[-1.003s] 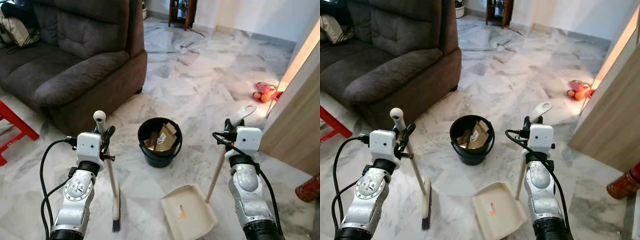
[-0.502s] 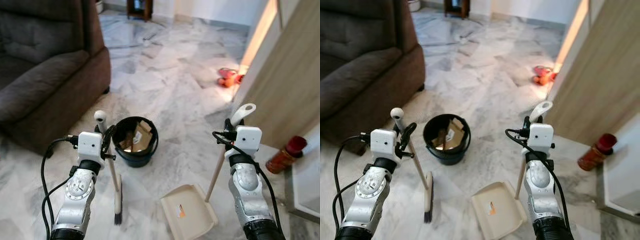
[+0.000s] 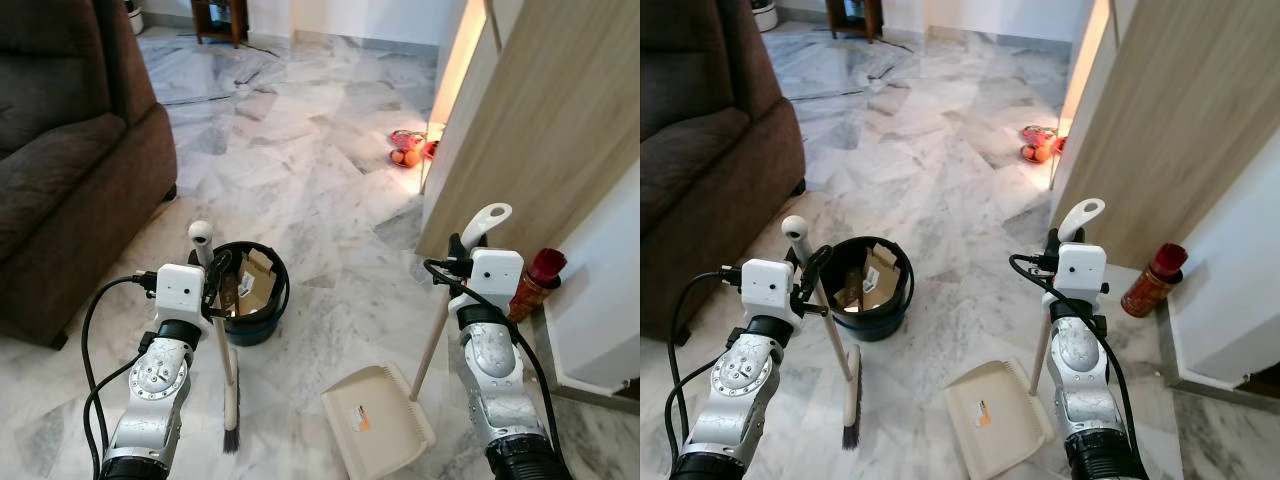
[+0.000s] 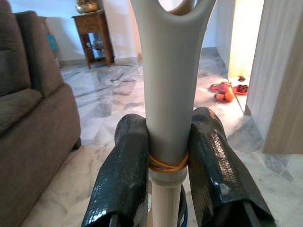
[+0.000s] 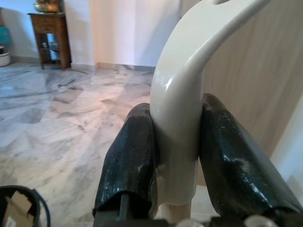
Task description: Sweep floor
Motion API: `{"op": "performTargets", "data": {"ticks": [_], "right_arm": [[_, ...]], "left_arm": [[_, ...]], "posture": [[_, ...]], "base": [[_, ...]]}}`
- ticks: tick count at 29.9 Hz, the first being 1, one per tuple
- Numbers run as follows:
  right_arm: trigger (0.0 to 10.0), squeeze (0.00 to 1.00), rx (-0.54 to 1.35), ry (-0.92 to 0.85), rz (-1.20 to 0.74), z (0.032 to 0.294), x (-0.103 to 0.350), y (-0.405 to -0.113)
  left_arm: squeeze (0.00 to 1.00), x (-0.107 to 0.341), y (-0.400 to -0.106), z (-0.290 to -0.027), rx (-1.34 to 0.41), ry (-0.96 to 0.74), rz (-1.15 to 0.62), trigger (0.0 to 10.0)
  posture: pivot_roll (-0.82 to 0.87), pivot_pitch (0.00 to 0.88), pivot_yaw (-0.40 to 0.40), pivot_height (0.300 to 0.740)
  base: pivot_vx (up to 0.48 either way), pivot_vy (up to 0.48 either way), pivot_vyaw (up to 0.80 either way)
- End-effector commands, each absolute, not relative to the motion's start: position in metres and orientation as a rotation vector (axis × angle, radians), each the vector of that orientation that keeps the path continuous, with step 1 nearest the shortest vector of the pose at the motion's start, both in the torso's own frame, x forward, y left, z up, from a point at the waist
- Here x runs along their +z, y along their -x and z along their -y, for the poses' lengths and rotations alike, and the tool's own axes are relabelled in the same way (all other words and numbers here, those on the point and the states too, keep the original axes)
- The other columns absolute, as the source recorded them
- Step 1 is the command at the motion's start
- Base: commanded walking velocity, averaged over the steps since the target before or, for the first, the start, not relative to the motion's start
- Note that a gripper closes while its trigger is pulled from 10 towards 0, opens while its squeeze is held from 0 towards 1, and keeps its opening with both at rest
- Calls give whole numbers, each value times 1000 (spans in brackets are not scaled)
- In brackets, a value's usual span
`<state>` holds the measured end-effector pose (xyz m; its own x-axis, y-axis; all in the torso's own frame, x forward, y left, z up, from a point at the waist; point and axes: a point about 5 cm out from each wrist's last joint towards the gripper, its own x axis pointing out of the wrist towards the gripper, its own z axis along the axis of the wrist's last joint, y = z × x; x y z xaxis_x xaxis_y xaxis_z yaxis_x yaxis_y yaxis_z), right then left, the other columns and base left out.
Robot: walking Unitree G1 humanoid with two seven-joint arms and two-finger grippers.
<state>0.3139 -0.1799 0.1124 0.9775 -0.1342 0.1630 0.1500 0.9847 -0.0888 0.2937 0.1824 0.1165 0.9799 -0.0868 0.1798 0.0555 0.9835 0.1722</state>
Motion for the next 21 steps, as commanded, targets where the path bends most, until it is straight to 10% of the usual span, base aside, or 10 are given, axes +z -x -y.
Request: {"op": "performTargets", "data": {"ticks": [1,21], "right_arm": [[10000,0,-154,101,173,180,117,-315],[10000,0,-173,99,180,180,118,-316]], "left_arm": [[8,122,-297,-182,-78,-184,215,10000],[67,121,-302,-185,-78,-210,202,10000]], "posture": [[-32,63,-11,740],[-47,51,9,740]], "base": [[0,0,-800],[0,0,-800]]}}
